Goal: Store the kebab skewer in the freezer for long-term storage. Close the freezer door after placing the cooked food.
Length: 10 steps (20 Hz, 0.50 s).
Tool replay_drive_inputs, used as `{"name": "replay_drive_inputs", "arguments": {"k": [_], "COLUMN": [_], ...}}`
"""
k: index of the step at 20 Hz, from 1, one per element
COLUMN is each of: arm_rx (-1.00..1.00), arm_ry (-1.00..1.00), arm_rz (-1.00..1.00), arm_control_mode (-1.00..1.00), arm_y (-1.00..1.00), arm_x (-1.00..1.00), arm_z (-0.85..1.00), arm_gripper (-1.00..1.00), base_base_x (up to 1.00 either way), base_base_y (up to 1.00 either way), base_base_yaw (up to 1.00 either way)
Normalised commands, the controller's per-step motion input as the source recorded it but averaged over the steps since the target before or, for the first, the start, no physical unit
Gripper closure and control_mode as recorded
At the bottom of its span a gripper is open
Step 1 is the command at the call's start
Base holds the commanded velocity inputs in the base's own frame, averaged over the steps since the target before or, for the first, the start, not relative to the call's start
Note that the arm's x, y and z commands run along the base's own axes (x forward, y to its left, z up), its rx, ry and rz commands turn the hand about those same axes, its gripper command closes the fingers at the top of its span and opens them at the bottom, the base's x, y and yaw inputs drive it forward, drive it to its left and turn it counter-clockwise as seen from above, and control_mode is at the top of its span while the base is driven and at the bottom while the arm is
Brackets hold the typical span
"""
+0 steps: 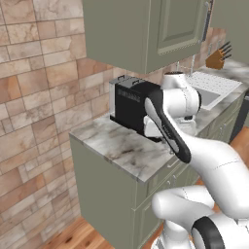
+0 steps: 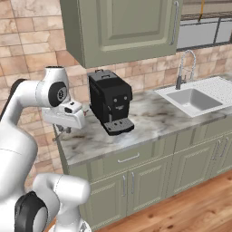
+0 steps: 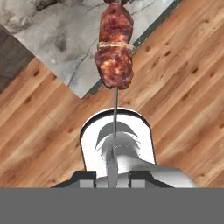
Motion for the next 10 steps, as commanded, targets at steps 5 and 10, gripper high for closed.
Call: {"name": "replay_drive_inputs", "arguments": {"k": [5,10], "arm_rx": [-0.02,0.03], "arm_ry": [0.32,0.18], "arm_rz": [-0.26,-0.31], "arm_control_mode": [-1.00,-1.00], "arm_y": [-0.25,-0.20], "arm_x": [-0.15,-0.33], "arm_z": [0.15,0.00], "arm_gripper": [1.00,1.00], "base_base_x": [0.00,0.00], "base_base_y": [0.00,0.00], "base_base_yaw": [0.00,0.00]}}
